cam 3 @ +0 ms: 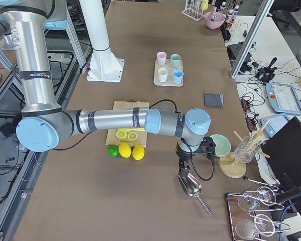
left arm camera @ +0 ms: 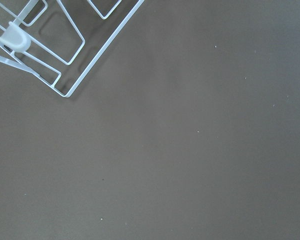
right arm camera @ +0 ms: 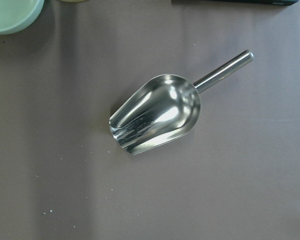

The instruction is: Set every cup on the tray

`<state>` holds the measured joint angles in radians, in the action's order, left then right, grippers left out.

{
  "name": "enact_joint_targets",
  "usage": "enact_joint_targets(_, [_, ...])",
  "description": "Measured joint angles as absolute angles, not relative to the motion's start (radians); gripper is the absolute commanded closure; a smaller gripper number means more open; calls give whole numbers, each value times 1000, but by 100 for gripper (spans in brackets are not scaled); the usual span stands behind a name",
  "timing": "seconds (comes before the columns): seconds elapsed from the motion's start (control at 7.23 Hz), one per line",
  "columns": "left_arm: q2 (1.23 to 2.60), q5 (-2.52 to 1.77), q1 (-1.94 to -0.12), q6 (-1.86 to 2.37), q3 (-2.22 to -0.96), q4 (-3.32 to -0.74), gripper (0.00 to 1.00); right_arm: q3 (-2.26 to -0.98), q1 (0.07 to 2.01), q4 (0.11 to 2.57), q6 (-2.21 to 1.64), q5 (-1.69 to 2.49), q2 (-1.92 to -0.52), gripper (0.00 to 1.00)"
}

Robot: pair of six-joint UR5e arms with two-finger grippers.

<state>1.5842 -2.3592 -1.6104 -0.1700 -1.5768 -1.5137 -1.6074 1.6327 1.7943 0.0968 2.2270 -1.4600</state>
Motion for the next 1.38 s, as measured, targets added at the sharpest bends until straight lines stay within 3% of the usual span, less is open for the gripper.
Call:
enact_joint_targets(0.55, [1568,-2358,-1610,-168,-1570,-1513,2,-1706,1635,1795,78,2062,-1500,0])
enact_joint_targets(1.38, [1550,-2349,-1610,-169,-1567,-1516,2,-1685,1631,1797,76,2142,-1522,0])
